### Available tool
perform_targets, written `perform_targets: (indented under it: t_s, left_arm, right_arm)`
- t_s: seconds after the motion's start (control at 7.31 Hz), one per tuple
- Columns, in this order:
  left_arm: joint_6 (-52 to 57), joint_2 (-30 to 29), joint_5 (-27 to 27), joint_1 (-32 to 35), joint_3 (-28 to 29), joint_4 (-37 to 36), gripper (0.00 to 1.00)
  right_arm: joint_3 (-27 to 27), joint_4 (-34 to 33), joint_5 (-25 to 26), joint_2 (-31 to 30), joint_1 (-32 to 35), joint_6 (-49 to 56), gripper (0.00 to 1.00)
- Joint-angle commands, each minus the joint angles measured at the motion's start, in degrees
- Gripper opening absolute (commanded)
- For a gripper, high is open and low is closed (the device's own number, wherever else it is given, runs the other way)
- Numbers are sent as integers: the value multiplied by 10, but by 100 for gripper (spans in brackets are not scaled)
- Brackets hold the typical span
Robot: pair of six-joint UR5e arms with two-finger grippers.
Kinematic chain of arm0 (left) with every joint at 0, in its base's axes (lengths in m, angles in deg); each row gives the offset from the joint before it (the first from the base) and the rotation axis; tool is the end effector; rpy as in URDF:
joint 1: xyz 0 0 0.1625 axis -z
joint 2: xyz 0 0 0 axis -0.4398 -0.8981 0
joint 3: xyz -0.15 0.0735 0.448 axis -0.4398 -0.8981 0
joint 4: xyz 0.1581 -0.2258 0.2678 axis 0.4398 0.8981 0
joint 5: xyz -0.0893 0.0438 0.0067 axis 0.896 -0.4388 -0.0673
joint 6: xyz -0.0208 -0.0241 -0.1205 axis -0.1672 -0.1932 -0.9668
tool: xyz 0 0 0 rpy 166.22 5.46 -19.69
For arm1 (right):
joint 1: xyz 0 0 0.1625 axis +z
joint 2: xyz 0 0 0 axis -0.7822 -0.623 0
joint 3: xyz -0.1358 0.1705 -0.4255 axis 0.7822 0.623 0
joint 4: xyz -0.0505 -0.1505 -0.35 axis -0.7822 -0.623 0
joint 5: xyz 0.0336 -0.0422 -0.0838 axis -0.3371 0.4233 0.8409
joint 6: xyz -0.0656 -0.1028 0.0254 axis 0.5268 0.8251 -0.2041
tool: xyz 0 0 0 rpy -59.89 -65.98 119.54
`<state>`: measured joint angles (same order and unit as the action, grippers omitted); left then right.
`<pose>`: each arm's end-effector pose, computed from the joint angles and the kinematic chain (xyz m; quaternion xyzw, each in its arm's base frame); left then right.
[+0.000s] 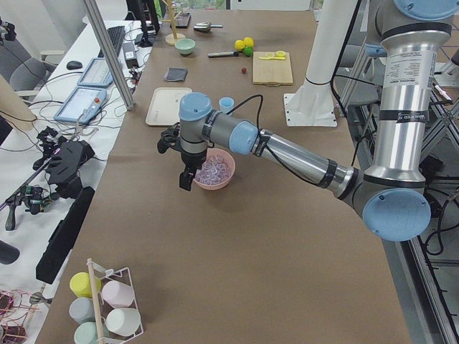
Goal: Mash ice and strawberries in cup
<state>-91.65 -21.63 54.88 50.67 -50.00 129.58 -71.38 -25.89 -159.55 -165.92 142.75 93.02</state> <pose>0.0570 -0.4699 0.5395 0.1370 0.3704 0.1152 0.9115 0.0495 -0.3499 0.6502 0.0676 -0.3965 -0.0993 0.9101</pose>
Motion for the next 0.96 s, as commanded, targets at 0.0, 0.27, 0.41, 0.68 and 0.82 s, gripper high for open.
perform_targets:
  t_s: [0.0,0.27,0.41,0.68,0.82]
  left_arm:
    - [-101,26,-57,-100,-4,117,97]
    - [-104,28,-62,-144,2,157,95]
    - [-103,29,-64,-166,2,159,93]
    - [-105,27,-95,-204,8,165,93]
    - [-105,15,-96,-218,26,176,93]
  right_arm:
    - [-2,0,-21,-7,0,2,100]
    - [-4,0,-40,-15,-1,4,100]
    - [-6,0,-41,-15,-1,4,100]
    - [-7,0,-40,-15,0,4,100]
    - [-8,0,-40,-15,-1,4,100]
